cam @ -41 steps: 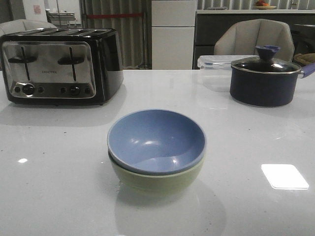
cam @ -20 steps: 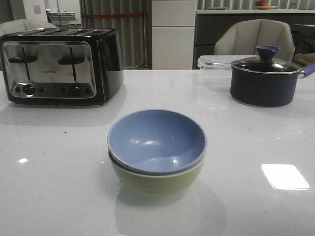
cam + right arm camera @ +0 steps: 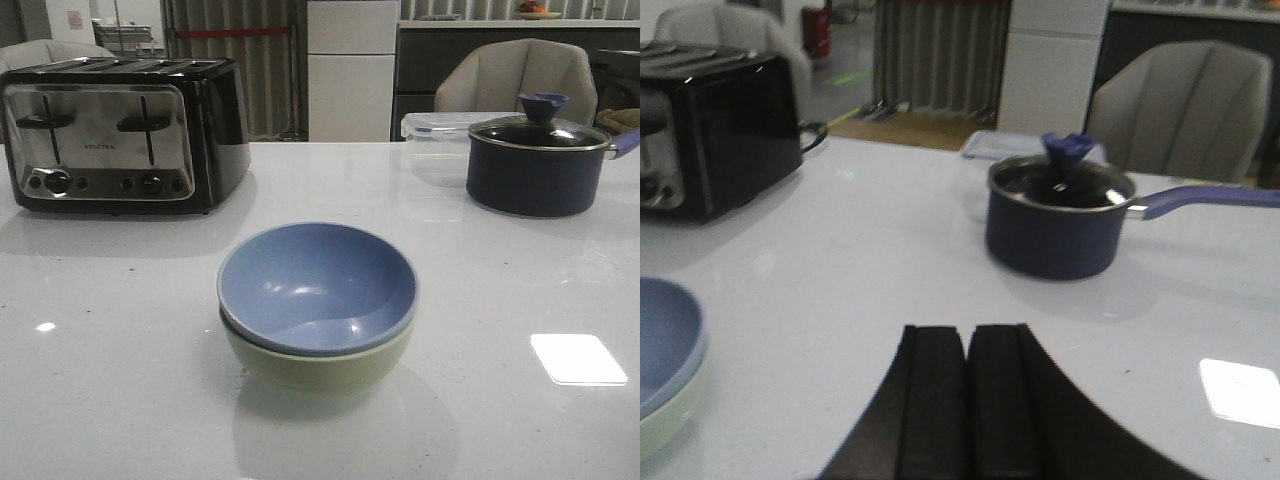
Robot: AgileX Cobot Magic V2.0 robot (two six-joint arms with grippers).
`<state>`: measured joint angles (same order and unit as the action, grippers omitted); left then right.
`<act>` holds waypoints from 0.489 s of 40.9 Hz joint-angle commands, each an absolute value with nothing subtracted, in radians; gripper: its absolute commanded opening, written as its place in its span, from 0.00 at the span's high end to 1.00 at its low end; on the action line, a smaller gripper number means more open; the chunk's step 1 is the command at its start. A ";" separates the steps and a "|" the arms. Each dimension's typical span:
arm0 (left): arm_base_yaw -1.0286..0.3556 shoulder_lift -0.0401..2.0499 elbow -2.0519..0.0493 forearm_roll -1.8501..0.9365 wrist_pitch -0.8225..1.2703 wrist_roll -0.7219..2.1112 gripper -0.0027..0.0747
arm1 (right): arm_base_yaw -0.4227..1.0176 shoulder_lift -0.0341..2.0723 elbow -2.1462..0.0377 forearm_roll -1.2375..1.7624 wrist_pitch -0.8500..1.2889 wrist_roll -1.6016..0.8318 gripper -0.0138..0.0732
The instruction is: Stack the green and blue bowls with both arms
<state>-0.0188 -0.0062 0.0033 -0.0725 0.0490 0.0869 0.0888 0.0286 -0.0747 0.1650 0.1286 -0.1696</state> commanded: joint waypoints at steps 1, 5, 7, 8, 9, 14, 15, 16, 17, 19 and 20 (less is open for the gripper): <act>-0.015 -0.021 0.011 -0.079 -0.039 0.080 0.84 | 0.040 -0.006 -0.036 0.170 -0.053 -0.181 0.80; -0.015 -0.021 0.011 -0.079 -0.039 0.080 0.84 | 0.026 -0.031 0.022 0.170 -0.096 -0.181 0.80; -0.015 -0.021 0.011 -0.079 -0.039 0.080 0.84 | 0.026 -0.030 0.022 0.170 -0.069 -0.181 0.80; -0.015 -0.021 0.011 -0.079 -0.039 0.080 0.84 | 0.026 -0.030 0.023 0.169 -0.068 -0.181 0.80; -0.015 -0.021 0.011 -0.079 -0.039 0.080 0.84 | 0.026 -0.030 0.023 0.169 -0.064 -0.181 0.80; -0.015 -0.021 0.011 -0.079 -0.039 0.080 0.84 | 0.026 -0.030 0.023 0.169 -0.062 -0.181 0.80; -0.015 -0.021 0.011 -0.079 -0.039 0.080 0.84 | 0.026 -0.030 0.023 0.169 -0.062 -0.181 0.80; -0.015 -0.021 0.011 -0.079 -0.039 0.080 0.84 | 0.026 -0.030 0.023 0.169 -0.062 -0.181 0.80; -0.015 -0.021 0.011 -0.079 -0.039 0.080 0.84 | 0.026 -0.030 0.023 0.169 -0.063 -0.181 0.80; -0.015 -0.021 0.011 -0.079 -0.039 0.080 0.84 | 0.026 -0.030 0.023 0.169 -0.064 -0.181 0.80; -0.015 -0.021 0.011 -0.079 -0.039 0.080 0.84 | 0.026 -0.030 0.023 0.169 -0.069 -0.181 0.80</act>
